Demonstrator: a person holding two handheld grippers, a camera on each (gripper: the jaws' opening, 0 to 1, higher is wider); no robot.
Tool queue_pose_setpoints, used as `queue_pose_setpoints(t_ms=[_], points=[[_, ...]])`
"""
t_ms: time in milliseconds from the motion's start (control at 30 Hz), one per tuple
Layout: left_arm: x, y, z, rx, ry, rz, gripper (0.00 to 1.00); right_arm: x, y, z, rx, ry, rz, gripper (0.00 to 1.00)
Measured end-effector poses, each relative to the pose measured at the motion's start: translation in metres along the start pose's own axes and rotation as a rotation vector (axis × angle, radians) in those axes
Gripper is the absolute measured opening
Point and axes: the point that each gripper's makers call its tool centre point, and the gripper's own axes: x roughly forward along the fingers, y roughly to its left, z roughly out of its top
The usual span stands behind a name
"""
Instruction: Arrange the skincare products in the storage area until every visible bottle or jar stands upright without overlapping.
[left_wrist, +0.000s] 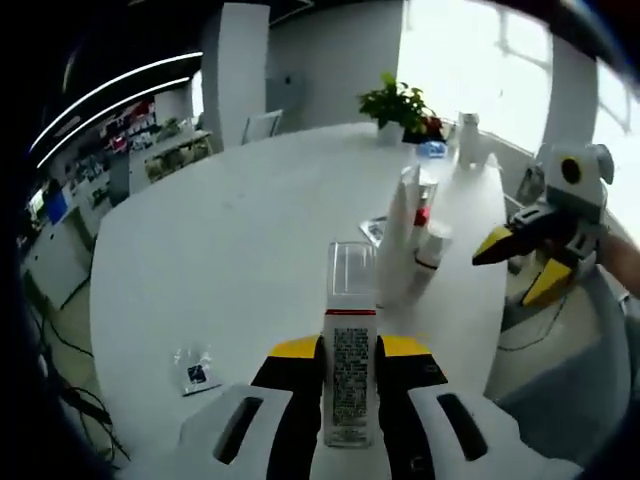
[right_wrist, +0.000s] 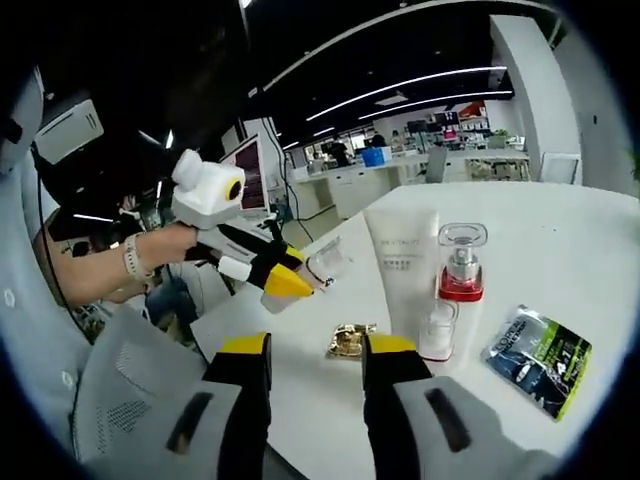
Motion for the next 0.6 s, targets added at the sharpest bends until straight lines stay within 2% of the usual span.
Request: queue_pose_setpoints(t_ms=[100, 133, 233, 333, 467, 533, 600], points=[[-0.005, -0.012, 0.003, 0.008, -0.033, -0.039, 0.17, 0.004, 0.0, 0.006, 0.05, -0.053, 0.006, 0.34], [-0.007, -0.016, 0.005, -0.005, -0.047, -0.059, 0.17, 0.004, -0.004, 0.009, 0.06, -0.083, -0.014, 0.33], [-0.009, -0.025, 0.006, -0.018, -0.07, -0.1, 0.17, 0.005, -0.004, 0.012, 0.065, -0.102, -0.011, 0.35], [-0.007, -0.036, 0.005, -0.006, -0.081, -0.138, 0.17, 0.002, -0.001, 0.023, 0.121, -0.174, 0.021, 0.35], [-0.004, -0.051, 0.011, -0.007, -0.104, -0.182, 0.17, -0.002, -0.006, 0.026, 0.175, -0.208, 0.027, 0.32], [-0.003, -0.06, 0.016, -0.012, -0.124, -0.212, 0.17, -0.003, -0.011, 0.029, 0.234, -0.232, 0.022, 0.32], [-0.002, -0.066, 0.019, -0.017, -0.133, -0.231, 0.17, -0.005, -0.012, 0.032, 0.247, -0.252, 0.039, 0.32]])
